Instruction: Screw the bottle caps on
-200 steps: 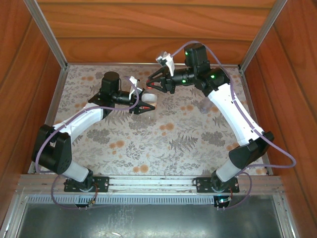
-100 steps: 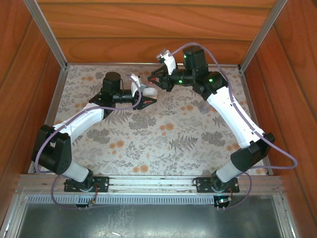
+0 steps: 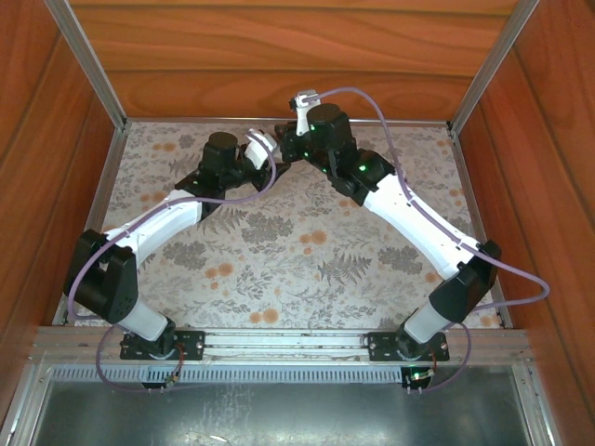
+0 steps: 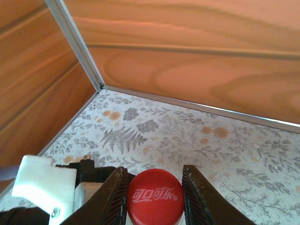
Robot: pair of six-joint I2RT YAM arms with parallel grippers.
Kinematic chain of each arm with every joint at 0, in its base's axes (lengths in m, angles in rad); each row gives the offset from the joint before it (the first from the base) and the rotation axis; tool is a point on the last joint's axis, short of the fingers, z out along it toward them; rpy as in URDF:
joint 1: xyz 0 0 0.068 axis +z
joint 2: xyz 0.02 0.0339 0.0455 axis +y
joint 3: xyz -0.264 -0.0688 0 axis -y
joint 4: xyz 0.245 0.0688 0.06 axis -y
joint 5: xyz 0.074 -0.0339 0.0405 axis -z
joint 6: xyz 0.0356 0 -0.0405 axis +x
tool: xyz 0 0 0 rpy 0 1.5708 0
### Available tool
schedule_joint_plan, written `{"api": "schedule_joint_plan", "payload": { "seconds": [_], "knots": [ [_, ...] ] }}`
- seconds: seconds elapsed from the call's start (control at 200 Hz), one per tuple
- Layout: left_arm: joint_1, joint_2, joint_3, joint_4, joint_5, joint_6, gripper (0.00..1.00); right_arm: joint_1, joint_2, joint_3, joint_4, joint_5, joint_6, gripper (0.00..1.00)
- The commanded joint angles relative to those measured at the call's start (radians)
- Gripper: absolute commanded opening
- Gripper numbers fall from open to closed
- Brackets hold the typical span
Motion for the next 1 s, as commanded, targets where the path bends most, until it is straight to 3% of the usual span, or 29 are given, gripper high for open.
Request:
{"api": "schedule_joint_plan", "payload": {
  "seconds": [0.0,0.095,0.265,0.485,0.62,0.755,0.999],
  "knots": [
    [-0.002,-0.010,0.035,0.090,-0.058,-0.002,0.57,0.017,0.026,-0.004,-0.088,0.017,-0.005,0.33],
    [0.024,-0.018,0.011,0.090,0.048,-0.016,0.56,-0.025,-0.021,-0.022,-0.028,-0.123,-0.084,0.45],
    [0.083,-0.044,-0.039,0.090,0.356,-0.017,0.56,-0.165,-0.107,-0.044,0.043,-0.629,-0.166,0.63],
    [0.106,-0.063,-0.044,0.089,0.753,-0.003,0.56,-0.225,-0.105,0.046,-0.156,-0.937,-0.362,0.65],
    [0.103,-0.050,-0.019,0.089,0.865,-0.026,0.56,-0.226,-0.076,0.109,-0.251,-1.014,-0.427,0.64],
    [0.099,-0.049,-0.016,0.089,0.874,-0.019,0.56,-0.226,-0.026,0.169,-0.284,-1.054,-0.425,0.61],
    [0.086,-0.045,-0.015,0.089,0.889,-0.023,0.56,-0.221,0.035,0.229,-0.309,-1.007,-0.428,0.60]
  ]
}}
